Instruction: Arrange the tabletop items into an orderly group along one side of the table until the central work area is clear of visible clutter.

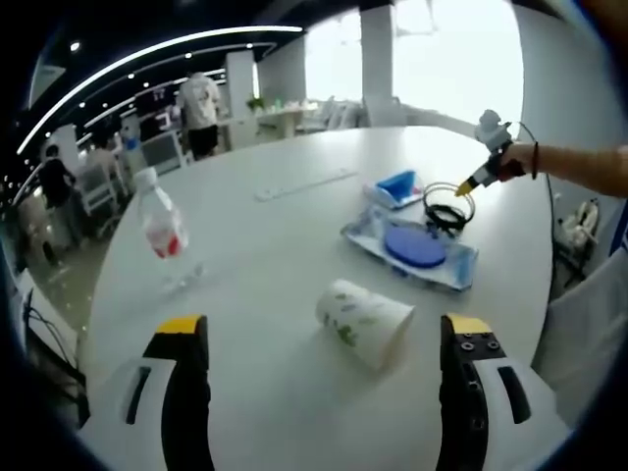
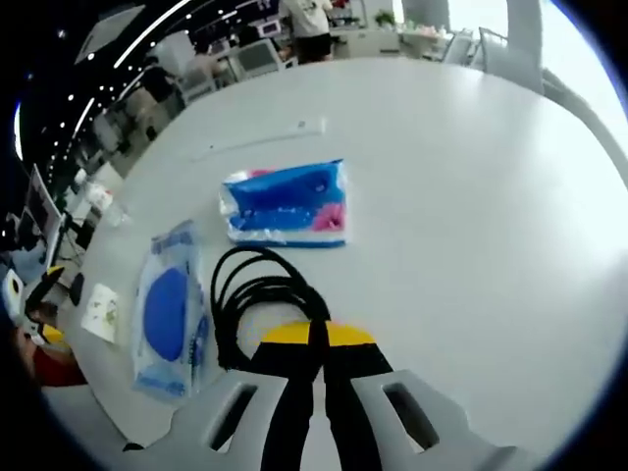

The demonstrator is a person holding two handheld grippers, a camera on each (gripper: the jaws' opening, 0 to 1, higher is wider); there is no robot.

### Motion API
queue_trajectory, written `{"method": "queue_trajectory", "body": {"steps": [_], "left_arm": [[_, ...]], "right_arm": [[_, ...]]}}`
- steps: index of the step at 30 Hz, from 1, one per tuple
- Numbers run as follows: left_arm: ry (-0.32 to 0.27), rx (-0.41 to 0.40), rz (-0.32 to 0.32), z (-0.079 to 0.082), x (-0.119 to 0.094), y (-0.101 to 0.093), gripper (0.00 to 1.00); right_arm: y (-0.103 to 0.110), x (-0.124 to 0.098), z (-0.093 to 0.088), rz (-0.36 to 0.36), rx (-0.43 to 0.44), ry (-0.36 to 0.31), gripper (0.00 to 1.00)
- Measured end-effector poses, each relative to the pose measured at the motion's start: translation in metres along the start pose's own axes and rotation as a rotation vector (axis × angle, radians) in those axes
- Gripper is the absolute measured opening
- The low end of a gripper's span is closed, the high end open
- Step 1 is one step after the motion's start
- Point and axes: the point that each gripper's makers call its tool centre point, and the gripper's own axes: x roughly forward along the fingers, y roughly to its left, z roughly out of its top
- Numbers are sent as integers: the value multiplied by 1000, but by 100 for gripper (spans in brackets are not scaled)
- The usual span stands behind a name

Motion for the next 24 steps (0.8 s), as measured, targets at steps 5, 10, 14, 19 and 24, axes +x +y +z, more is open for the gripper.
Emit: {"method": "queue_trajectory", "body": {"steps": [5,10,14,19,24], "left_arm": [[3,2,1,-1,0,1,94],[4,4,-1,0,0,0,94],[-1,12,0,2,0,0,94],[2,14,-3,1,0,-1,95],[1,22,-7,2,1,-2,97]], "right_arm": [[-5,8,-7,-18,-7,18,2],[-9,16,-11,-42,-46,19,3],[-11,19,-9,-57,-48,-3,3],[-10,19,-7,-51,-56,-20,4],[-14,16,-3,-78,-63,-48,11]]}}
